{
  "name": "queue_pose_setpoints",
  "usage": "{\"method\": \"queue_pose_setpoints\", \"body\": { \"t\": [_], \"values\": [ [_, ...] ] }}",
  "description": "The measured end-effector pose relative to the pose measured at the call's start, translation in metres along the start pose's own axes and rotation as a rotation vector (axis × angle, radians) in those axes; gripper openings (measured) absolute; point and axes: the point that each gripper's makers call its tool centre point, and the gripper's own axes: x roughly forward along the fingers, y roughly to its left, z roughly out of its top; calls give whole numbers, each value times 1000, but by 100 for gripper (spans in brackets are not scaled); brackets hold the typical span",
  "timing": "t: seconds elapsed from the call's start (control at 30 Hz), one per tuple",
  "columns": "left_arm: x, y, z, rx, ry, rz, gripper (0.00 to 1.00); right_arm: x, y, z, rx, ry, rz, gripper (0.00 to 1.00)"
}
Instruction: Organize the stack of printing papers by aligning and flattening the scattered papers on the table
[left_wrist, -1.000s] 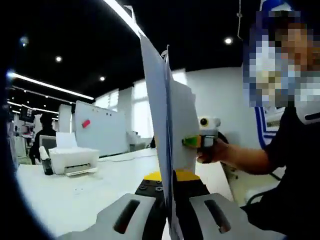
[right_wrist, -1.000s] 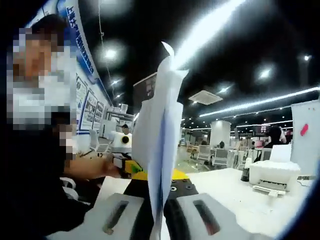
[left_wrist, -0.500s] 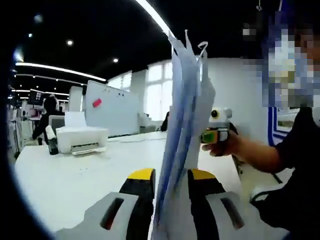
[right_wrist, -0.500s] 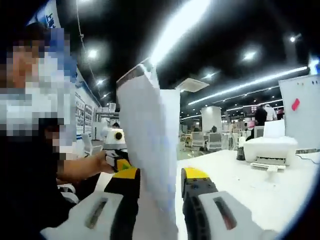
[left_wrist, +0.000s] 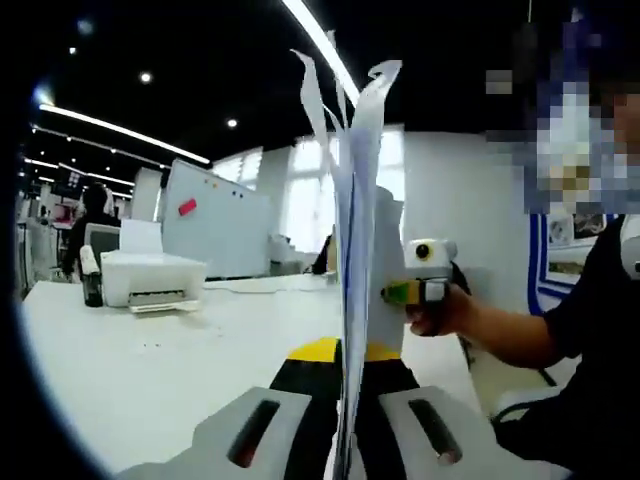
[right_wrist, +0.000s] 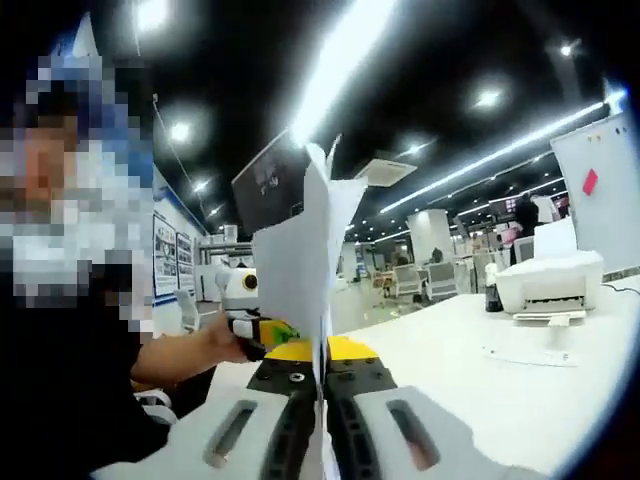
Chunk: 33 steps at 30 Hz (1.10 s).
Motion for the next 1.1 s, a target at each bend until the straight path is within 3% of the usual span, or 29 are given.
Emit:
{"method": "queue_pose_setpoints", "body": {
  "t": [0.07, 0.13, 0.27, 0.33, 0.4, 0.53, 0.63, 0.67, 0.7, 0.73, 0.8, 0.87, 0.93, 0.97, 1.1],
  "values": [
    [-1, -2, -1, -6, 7, -2, 8, 0, 1, -1, 5, 2, 3, 3],
    [-2, 3, -9, -74, 28, 10, 22, 1, -4, -12, 26, 38, -5, 18],
    [-2, 7, -16, -101, 21, 14, 27, 1, -5, -20, 19, 59, -3, 20],
    [1, 5, -17, -85, 17, 9, 24, 1, -5, -21, 24, 60, 1, 16],
    [2, 0, -18, -15, 28, -10, 6, 0, -7, -20, 15, 68, -6, 0],
    [0, -11, -5, 1, 4, -29, 6, -3, -1, -3, -18, 34, 3, 0],
    [-2, -17, -4, 34, 7, -46, 7, -2, 1, -3, -42, 42, 9, 0],
    [-1, -17, -5, 34, 11, -40, 13, -2, -2, -3, -26, 40, -4, 8],
    [-1, -14, -7, 7, 18, -17, 21, -1, -5, -5, 2, 41, -15, 23],
    [0, -15, -7, -24, 14, -21, 25, -1, -6, -5, 10, 42, -24, 28],
    [1, -14, -6, -29, 2, -18, 25, -2, -6, -9, -5, 56, -24, 20],
    [3, -7, -7, -30, 2, -19, 24, -1, -5, -9, -1, 51, -16, 18],
    [5, -11, -9, 20, 13, -42, 8, -1, -3, -10, -15, 56, -10, 3],
    [6, -12, -7, 14, 10, -44, 6, -1, -3, -7, -21, 53, -11, 0],
    [8, -16, 1, -2, -3, -50, 6, -2, 2, 2, -46, 38, 1, 0]
  ]
}}
